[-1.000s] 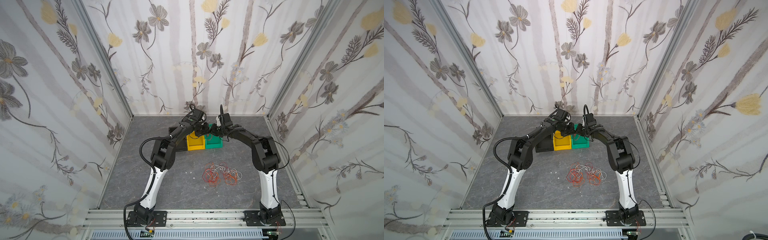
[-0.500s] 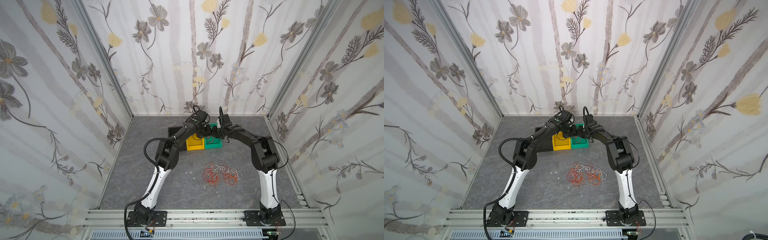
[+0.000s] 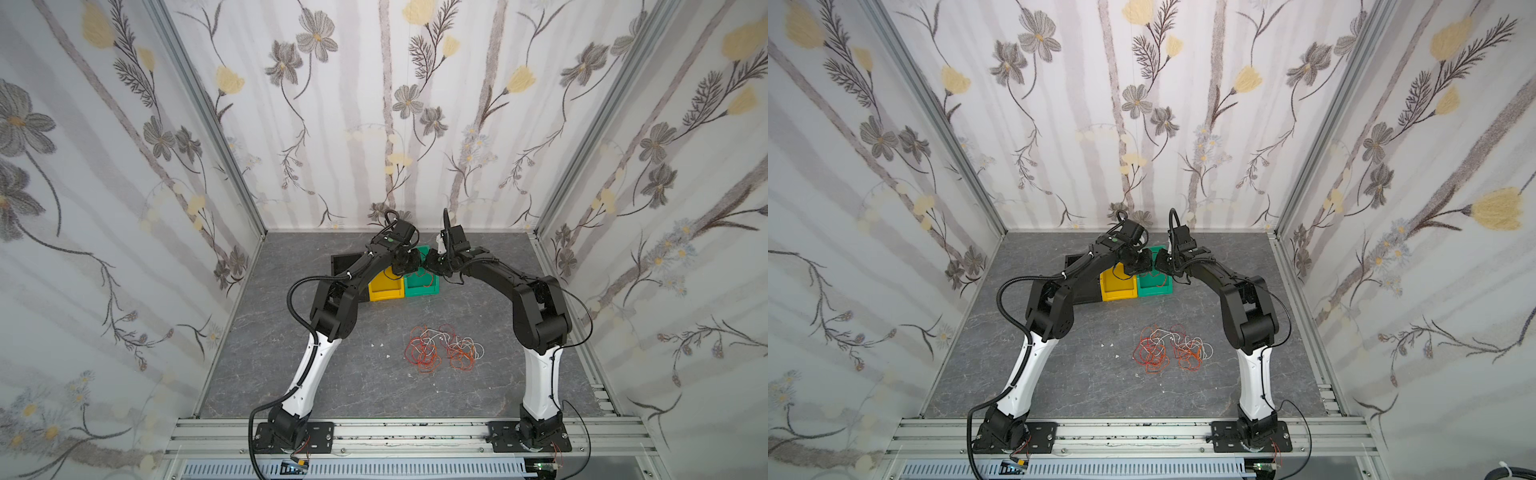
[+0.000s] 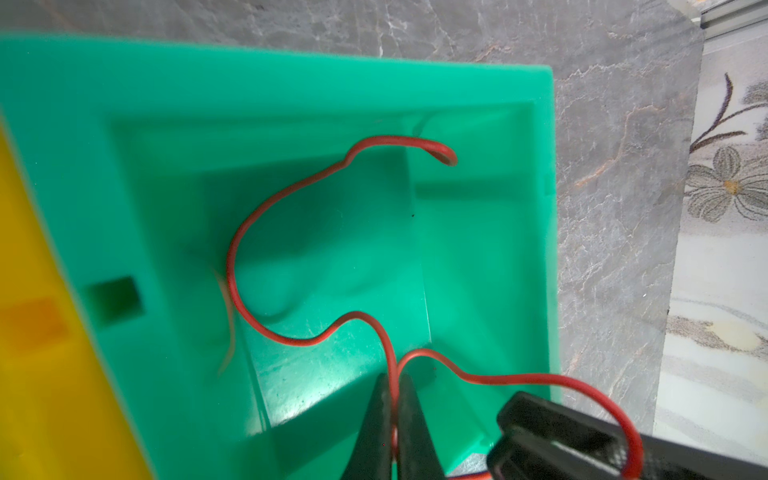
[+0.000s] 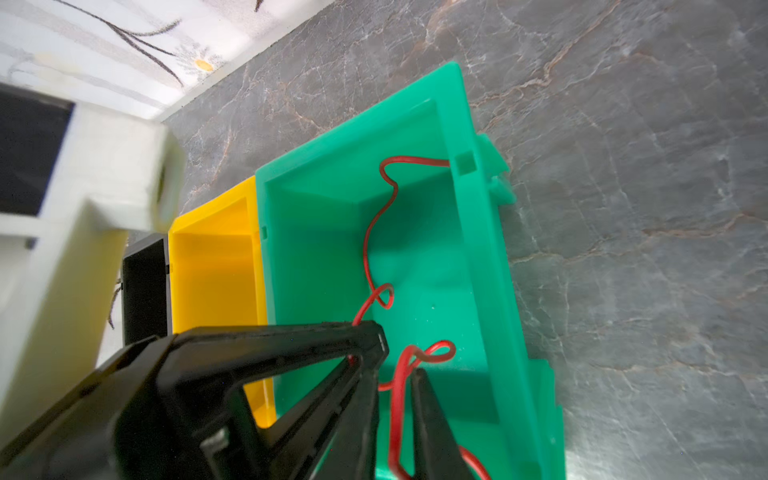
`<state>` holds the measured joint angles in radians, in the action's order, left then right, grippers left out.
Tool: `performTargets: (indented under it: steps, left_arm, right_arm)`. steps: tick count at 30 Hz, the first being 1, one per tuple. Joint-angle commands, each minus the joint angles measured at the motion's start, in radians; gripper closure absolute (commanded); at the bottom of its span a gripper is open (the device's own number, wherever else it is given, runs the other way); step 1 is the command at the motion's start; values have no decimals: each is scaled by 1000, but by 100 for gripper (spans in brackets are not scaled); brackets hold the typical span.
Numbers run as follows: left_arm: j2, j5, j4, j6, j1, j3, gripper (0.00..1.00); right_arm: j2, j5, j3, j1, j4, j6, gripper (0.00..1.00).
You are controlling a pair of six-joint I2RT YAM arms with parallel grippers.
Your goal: Untangle the cables
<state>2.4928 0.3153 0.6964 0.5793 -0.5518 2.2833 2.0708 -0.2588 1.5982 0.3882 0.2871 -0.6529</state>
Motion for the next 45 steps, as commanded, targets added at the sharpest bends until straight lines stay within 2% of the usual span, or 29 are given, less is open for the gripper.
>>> performTargets:
  steps: [1, 9, 22, 30, 36, 41, 45]
  left_arm:
    - [-6, -20, 23, 3, 1, 2, 94]
    - [-17, -50, 37, 15, 1, 2, 84]
    - [-72, -93, 73, 24, 2, 11, 52]
    - [-187, -123, 72, 0, -2, -62, 44]
    - [-391, -118, -21, -31, -1, -287, 43]
    - [-580, -60, -125, -27, -3, -560, 43]
    - [-724, 36, -234, -13, -20, -798, 43]
  right_arm:
    - [-41, -17, -28, -6, -15, 14, 75]
    - [-114, -30, -111, -32, -35, 23, 62]
    - [-172, -59, -198, -60, -87, 25, 65]
    - [-181, -73, -226, -61, -119, 17, 68]
    - [-259, -25, -264, -61, -65, 59, 65]
    - [-347, -2, -326, -60, 6, 99, 64]
    - [-428, -17, -399, -46, 50, 122, 64]
